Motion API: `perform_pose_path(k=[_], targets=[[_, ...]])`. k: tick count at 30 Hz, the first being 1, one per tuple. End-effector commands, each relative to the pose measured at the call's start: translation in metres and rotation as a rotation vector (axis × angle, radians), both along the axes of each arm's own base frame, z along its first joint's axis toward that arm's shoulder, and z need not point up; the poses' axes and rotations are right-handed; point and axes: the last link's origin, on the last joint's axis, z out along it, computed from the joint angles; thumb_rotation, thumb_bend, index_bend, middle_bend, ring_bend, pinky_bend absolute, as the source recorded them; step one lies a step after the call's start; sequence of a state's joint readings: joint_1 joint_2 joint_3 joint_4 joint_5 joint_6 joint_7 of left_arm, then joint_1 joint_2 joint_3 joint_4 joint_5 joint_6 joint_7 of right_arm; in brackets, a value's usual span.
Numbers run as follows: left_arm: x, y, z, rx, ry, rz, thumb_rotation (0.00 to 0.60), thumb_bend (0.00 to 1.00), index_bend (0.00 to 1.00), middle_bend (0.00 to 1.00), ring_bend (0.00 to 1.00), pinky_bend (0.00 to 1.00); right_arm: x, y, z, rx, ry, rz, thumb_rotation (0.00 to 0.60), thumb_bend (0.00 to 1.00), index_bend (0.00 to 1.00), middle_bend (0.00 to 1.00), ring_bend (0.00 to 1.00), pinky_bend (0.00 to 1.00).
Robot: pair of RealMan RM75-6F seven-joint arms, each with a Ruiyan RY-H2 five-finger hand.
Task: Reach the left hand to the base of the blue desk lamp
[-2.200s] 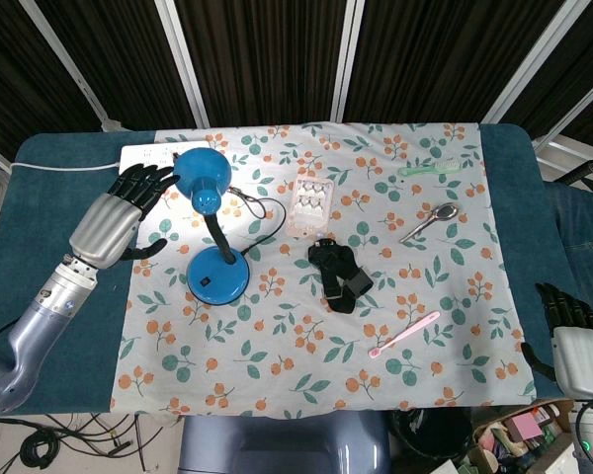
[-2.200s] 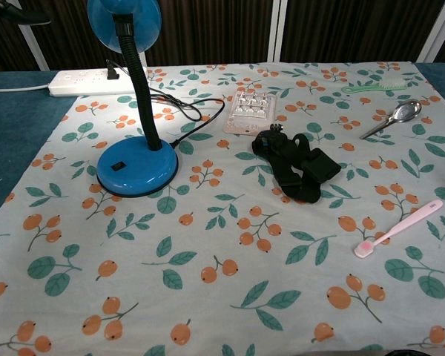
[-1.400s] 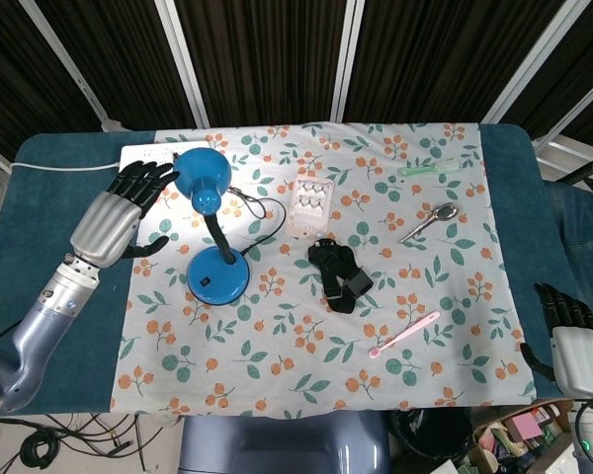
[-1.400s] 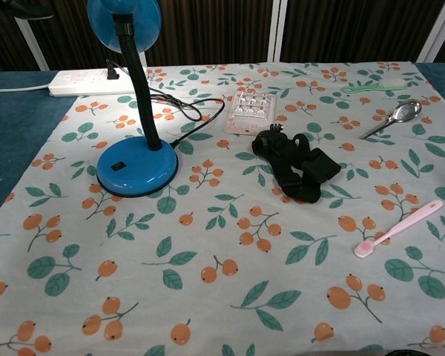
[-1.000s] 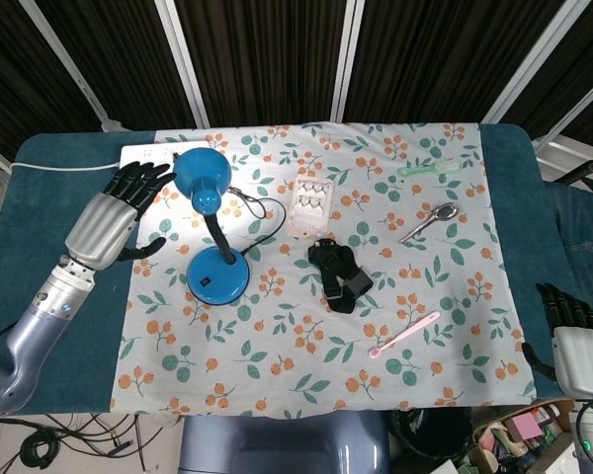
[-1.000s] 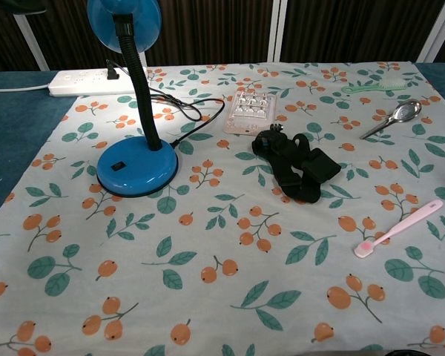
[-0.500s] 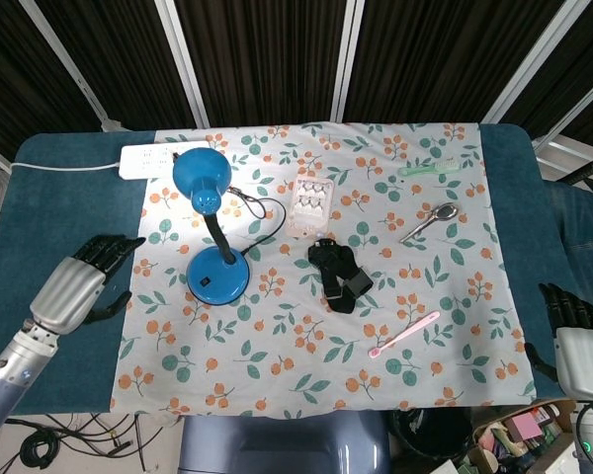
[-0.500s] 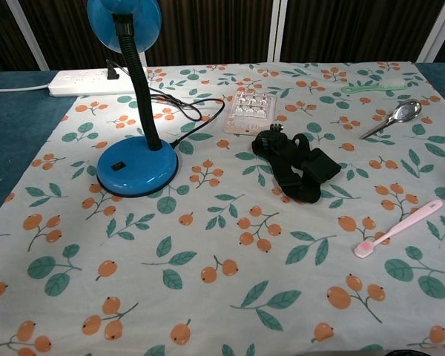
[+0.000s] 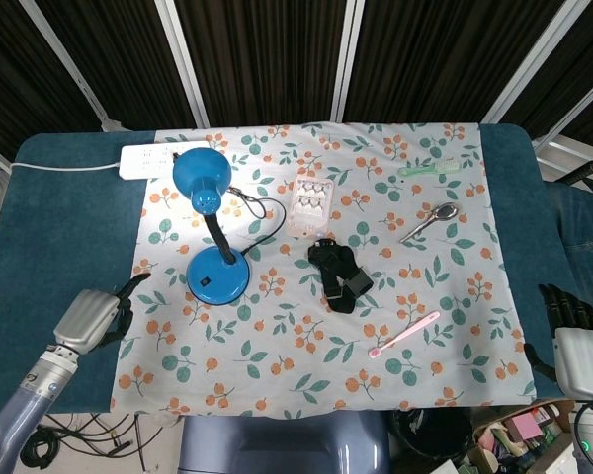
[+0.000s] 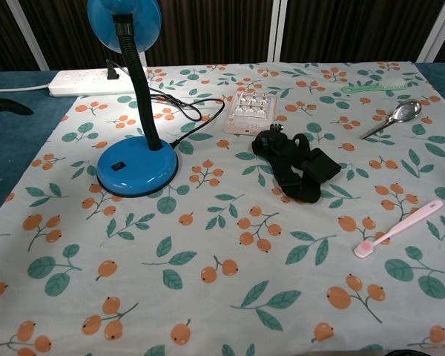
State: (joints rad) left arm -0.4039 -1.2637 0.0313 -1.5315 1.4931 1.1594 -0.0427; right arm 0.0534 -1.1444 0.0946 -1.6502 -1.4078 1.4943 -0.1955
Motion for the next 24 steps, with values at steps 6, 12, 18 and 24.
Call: perform_pose_path(k=[6,12,18,24], targets=[[-0.007,0.015,-0.033,-0.066,-0.008,0.118,0.600,0.63,0.11,0.72,0.62,0.76,0.000,0.000,0.000,0.001,0.000,-0.006,0.600,0.20,0.00,0.06,0.09,0.13],[-0.001,0.027,-0.046,-0.100,-0.039,0.109,0.600,0.63,0.12,0.72,0.62,0.76,-0.001,0.000,0.000,-0.001,0.002,-0.012,0.600,0.20,0.00,0.06,0.09,0.13],[0.007,0.032,-0.058,-0.119,-0.048,0.091,0.600,0.63,0.12,0.72,0.62,0.76,-0.001,0.000,0.000,0.001,0.002,-0.016,0.600,0.20,0.00,0.06,0.09,0.13],[0.015,0.036,-0.067,-0.147,-0.060,0.076,0.600,0.63,0.12,0.72,0.62,0.76,-0.001,-0.001,0.000,-0.002,0.002,-0.021,0.600,0.20,0.00,0.06,0.09,0.13]])
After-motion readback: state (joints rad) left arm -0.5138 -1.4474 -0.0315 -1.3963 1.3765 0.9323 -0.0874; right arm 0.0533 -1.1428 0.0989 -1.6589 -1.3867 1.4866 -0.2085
